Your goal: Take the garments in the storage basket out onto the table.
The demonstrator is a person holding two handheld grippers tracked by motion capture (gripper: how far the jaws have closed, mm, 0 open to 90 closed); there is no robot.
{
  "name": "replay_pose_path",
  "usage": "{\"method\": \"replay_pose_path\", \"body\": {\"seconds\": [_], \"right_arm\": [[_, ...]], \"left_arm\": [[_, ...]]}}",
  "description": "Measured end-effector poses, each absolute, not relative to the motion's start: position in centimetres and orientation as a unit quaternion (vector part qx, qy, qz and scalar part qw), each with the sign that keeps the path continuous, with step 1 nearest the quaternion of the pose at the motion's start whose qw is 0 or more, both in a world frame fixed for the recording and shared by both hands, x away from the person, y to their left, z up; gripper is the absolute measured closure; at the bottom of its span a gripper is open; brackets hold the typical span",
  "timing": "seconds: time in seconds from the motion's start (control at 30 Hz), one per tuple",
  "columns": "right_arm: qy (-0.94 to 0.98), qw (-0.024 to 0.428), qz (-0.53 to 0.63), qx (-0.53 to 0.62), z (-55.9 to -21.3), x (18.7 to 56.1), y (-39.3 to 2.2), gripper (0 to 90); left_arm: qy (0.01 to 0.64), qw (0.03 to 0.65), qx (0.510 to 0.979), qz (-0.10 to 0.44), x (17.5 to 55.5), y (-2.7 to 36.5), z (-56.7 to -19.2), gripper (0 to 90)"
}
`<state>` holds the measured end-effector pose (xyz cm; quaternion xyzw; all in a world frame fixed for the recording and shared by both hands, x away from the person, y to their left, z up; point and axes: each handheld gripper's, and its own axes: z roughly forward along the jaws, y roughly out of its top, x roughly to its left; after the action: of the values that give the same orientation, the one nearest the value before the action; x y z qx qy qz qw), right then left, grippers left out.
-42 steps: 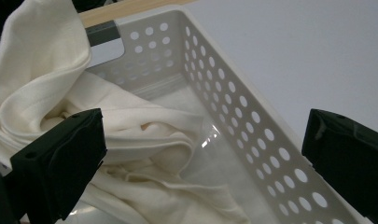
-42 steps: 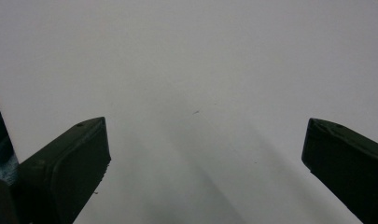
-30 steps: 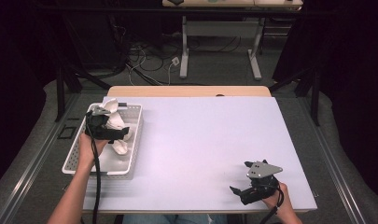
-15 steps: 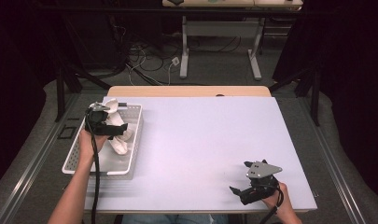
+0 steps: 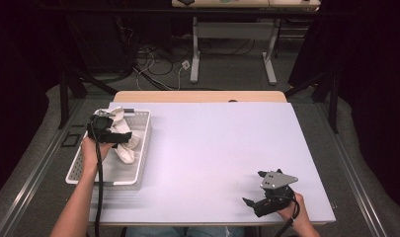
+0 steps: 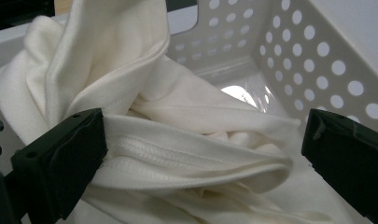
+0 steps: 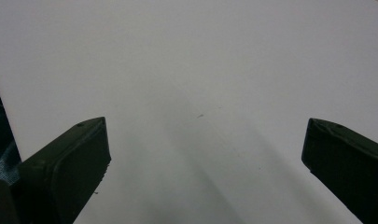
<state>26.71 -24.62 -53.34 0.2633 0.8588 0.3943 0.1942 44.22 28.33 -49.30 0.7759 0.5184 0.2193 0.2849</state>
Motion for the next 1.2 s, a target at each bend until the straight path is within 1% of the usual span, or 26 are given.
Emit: {"method": "replay_pose_path", "body": {"seconds": [0.03, 0.2, 0.3, 0.53, 0.57, 0.67, 0.77, 0.8, 0.93, 0.97, 1.0, 1.03, 1.1, 1.13, 1.2], "right_arm": [[0.859, 0.192, 0.394, 0.263, -53.3, 26.7, -24.7, 0.5], [0.859, 0.192, 0.394, 0.263, -53.3, 26.7, -24.6, 0.5], [0.858, 0.191, 0.395, 0.265, -53.4, 26.7, -24.6, 0.6], [0.860, 0.188, 0.395, 0.264, -53.4, 26.8, -24.6, 0.7], [0.860, 0.188, 0.394, 0.265, -53.4, 26.8, -24.6, 0.8], [0.860, 0.188, 0.395, 0.263, -53.4, 26.8, -24.6, 0.8], [0.860, 0.186, 0.395, 0.263, -53.5, 26.8, -24.6, 0.8], [0.861, 0.186, 0.396, 0.260, -53.5, 26.8, -24.6, 0.8], [0.861, 0.187, 0.395, 0.261, -53.5, 26.8, -24.6, 0.9], [0.861, 0.187, 0.394, 0.261, -53.5, 26.8, -24.6, 1.2], [0.861, 0.187, 0.394, 0.261, -53.5, 26.8, -24.6, 1.2], [0.861, 0.187, 0.394, 0.261, -53.5, 26.8, -24.6, 1.9], [0.862, 0.188, 0.394, 0.260, -53.5, 26.8, -24.6, 1.9], [0.862, 0.188, 0.392, 0.259, -53.4, 26.7, -24.6, 1.9], [0.862, 0.188, 0.392, 0.259, -53.4, 26.7, -24.6, 1.9]], "left_arm": [[0.523, 0.271, 0.779, 0.214, 44.3, 28.2, -49.6, 0.0], [0.524, 0.251, 0.788, 0.204, 44.6, 27.9, -50.1, 0.0], [0.527, 0.223, 0.796, 0.197, 44.7, 27.6, -50.4, 0.5], [0.529, 0.183, 0.804, 0.202, 44.9, 27.1, -50.9, 2.2], [0.525, 0.173, 0.807, 0.208, 45.0, 27.1, -51.1, 4.4], [0.520, 0.148, 0.812, 0.219, 45.0, 26.9, -51.6, 16.2], [0.520, 0.134, 0.815, 0.218, 44.9, 26.6, -51.9, 17.4], [0.518, 0.119, 0.817, 0.221, 44.9, 26.3, -52.2, 18.6], [0.513, 0.118, 0.821, 0.222, 44.9, 26.4, -52.2, 23.0], [0.514, 0.121, 0.819, 0.222, 44.8, 26.5, -52.1, 30.2], [0.514, 0.121, 0.819, 0.222, 44.8, 26.5, -52.1, 33.9], [0.514, 0.120, 0.819, 0.224, 44.8, 26.5, -52.1, 33.9], [0.515, 0.123, 0.818, 0.226, 44.7, 26.4, -52.0, 41.8], [0.508, 0.124, 0.822, 0.226, 44.6, 26.4, -52.0, 49.5], [0.507, 0.125, 0.822, 0.226, 44.6, 26.5, -51.9, 57.3]]}}
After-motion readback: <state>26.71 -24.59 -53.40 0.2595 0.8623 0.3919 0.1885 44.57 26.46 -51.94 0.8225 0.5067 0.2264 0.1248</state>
